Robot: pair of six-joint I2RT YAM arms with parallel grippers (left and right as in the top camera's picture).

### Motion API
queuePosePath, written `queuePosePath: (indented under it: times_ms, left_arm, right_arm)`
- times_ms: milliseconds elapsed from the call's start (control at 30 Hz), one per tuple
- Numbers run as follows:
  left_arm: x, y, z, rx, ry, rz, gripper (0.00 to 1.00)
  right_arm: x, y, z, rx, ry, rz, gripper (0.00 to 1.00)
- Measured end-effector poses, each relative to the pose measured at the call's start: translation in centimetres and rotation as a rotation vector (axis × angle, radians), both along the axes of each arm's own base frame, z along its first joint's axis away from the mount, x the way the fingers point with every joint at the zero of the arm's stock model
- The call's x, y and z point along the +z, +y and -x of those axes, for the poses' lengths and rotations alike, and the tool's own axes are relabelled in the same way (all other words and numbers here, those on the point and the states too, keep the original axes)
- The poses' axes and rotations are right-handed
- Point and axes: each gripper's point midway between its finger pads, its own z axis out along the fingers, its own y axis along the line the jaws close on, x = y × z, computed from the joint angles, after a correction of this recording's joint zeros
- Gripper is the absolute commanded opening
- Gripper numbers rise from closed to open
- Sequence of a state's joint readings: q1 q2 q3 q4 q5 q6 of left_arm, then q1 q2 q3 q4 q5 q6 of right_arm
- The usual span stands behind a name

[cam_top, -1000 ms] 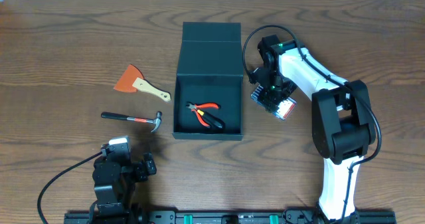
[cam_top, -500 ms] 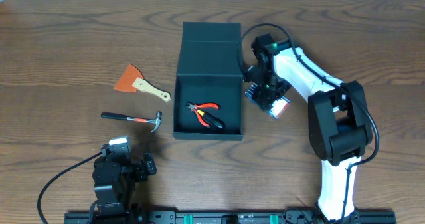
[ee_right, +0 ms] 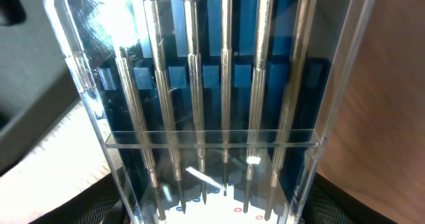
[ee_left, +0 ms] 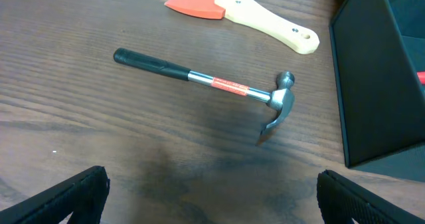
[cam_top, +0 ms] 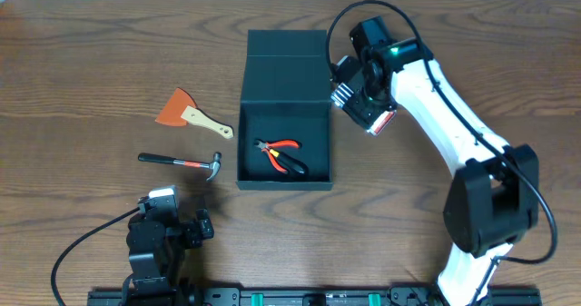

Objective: Pack container
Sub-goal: 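Lift the screwdriver case and lower it into the black box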

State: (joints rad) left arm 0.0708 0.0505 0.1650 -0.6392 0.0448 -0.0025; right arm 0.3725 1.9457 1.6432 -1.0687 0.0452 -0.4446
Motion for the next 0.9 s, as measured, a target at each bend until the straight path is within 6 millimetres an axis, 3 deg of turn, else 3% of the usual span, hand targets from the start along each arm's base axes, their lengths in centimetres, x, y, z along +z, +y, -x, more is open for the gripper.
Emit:
queuePosePath:
  times_ms: [167,567,667,900]
  left_arm:
    - [0.0,0.0,0.0,0.0,0.0,0.0,0.99]
    - [0.0,0.0,0.0,0.0,0.0,0.0,0.99]
    - [0.0,0.0,0.0,0.0,0.0,0.0,0.98]
    - [0.0,0.0,0.0,0.0,0.0,0.0,0.98]
  right_arm:
    - [1.9,2.7,0.8,0.067,-0.051,-0.024,0.54]
    - [4.0,15.4,5.3,0.365,-0.175,-0.131,0.55]
    - [4.0,16.6,6.3,0.398,-0.172,-0.141,0.55]
    - [3.1,16.9,6.5,0.401,-0.137,-0.149,0.55]
